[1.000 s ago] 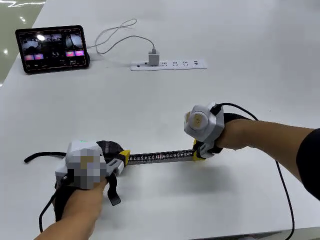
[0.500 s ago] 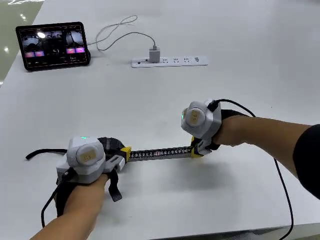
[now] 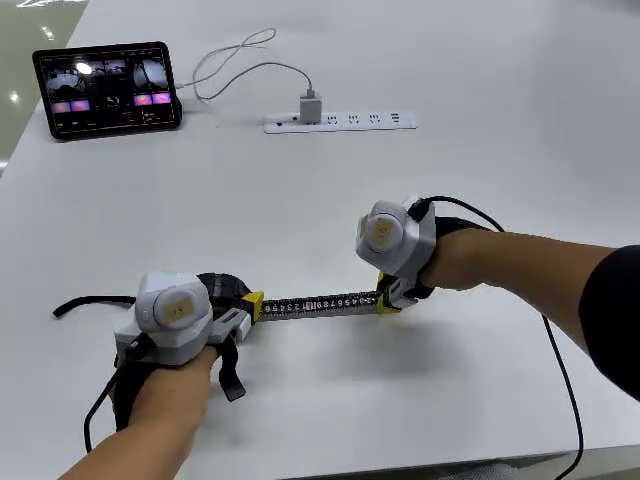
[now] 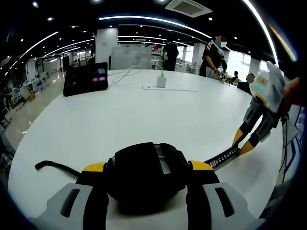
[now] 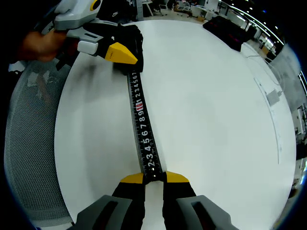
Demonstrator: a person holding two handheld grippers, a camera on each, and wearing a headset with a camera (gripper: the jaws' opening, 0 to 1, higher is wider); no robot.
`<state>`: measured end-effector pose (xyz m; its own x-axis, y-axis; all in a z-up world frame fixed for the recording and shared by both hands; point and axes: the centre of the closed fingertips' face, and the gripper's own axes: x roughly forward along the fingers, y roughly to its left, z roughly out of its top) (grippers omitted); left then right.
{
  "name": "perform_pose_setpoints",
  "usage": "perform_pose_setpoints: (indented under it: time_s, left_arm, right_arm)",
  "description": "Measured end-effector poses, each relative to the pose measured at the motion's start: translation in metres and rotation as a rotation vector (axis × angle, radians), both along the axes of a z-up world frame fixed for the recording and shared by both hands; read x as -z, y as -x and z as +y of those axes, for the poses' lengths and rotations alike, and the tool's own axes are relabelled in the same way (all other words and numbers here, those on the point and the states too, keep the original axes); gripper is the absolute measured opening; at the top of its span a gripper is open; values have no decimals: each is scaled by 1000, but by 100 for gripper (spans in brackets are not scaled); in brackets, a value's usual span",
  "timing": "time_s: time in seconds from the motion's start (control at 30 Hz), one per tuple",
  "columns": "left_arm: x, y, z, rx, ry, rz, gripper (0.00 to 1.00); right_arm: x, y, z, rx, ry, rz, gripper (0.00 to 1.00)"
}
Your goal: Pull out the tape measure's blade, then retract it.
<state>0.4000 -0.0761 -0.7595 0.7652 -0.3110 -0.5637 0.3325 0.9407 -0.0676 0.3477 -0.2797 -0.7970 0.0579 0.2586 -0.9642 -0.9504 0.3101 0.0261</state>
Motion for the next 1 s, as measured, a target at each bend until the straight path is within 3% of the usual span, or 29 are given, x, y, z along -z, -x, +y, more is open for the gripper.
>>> perform_pose_setpoints:
  time_s: [1.0]
  left_arm:
    - [0, 0, 0, -1, 0, -2, 61]
  right_arm:
    - [-1, -2, 16, 4, -4, 3, 9]
